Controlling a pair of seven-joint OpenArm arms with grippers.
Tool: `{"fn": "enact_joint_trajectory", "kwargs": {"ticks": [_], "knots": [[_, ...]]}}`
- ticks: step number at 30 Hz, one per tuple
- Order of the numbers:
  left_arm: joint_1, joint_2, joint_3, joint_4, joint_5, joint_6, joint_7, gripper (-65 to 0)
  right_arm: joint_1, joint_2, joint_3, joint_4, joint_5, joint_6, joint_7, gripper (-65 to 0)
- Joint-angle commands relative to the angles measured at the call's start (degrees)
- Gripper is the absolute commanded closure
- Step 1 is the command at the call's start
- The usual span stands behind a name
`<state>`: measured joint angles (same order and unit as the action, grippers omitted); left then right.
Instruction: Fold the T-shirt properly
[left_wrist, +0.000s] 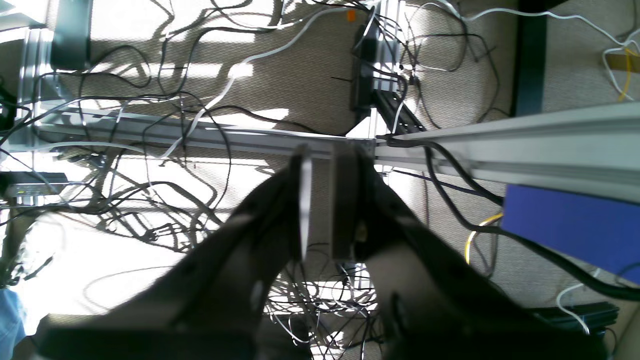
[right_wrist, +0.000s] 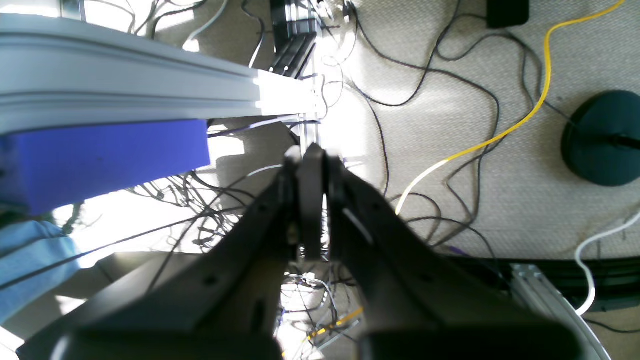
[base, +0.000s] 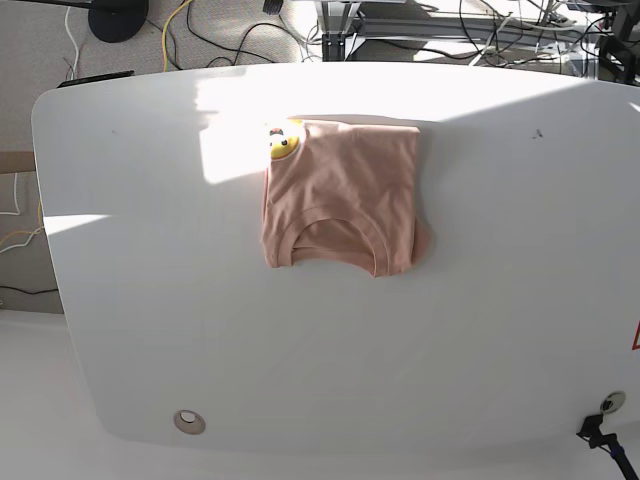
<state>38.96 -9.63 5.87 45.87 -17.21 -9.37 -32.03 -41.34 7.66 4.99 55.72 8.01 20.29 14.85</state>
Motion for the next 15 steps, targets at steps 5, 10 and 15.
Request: {"fn": "enact_joint_trajectory", "kwargs": {"ticks": [5,10,15], "knots": [[-6.7,-0.2,0.9,-14.8,0.0,-0.2,-1.0,-6.1,5.4,0.6,-0.6,-10.4,0.3,0.1,0.8,0.0],[-14.7,0.0,4.7,-27.4,0.0,-0.2,-1.0,-6.1,10.5,1.3,-0.8,-16.8,-2.9,0.1,0.8,0.0],[-21.4,0.3,6.7,-37.2,0.0,-0.2,-0.2,-6.4,15.9,1.1,-0.6,-24.0,-5.9,0.0,0.8,0.0]]}}
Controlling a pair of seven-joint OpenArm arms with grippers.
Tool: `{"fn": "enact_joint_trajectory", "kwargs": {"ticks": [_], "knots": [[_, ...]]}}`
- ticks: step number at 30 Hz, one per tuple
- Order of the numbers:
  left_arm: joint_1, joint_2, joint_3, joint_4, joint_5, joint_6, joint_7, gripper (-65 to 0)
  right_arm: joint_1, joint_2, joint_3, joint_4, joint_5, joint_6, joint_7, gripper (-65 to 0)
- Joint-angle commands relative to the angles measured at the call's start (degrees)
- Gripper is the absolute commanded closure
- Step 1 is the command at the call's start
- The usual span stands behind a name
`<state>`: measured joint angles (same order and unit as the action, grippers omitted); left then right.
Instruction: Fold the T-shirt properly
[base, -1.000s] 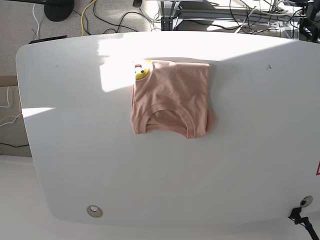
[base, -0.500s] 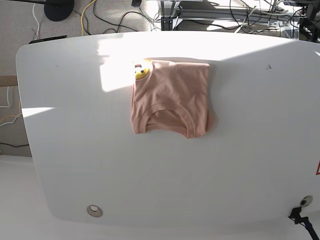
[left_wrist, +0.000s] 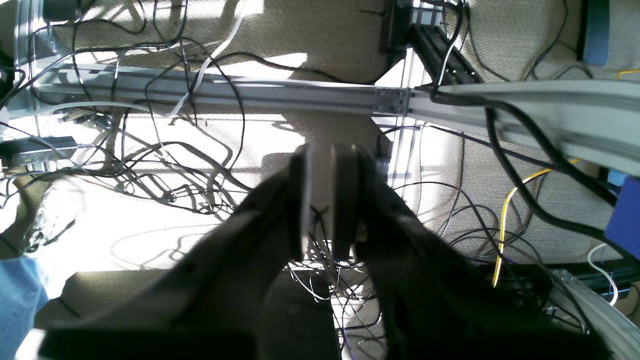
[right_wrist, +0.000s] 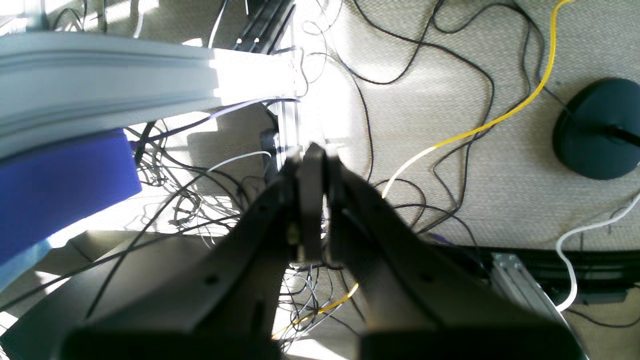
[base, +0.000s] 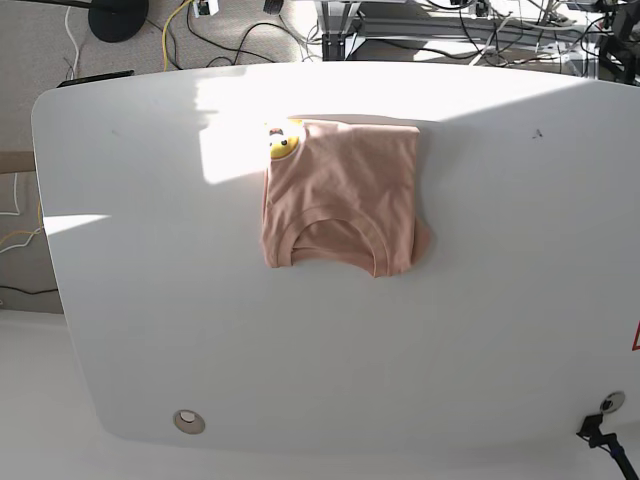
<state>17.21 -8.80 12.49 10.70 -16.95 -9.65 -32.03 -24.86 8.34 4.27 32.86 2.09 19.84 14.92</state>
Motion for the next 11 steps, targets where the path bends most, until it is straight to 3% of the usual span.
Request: {"fn": "enact_joint_trajectory", "kwargs": {"ticks": [1,5,11], "knots": [[-1.1,-0.6,0.6,-3.8,-0.2,0.1,1.5,-6.4,0.6,0.4,0.2,-2.9,-0.1,0.4,0.7,0.0],[-4.8,-0.5,0.9,-4.8,-0.2,0.1,10.4,-6.5,5.7,0.4,0.2,-10.2,-0.2,0.4,0.7,0.0],[-8.1,0.1,0.9,-5.0,-0.2,0.1,16.9,-6.5,10.0,0.3,0.1,-15.9,-0.2,0.4,0.7,0.0]]}}
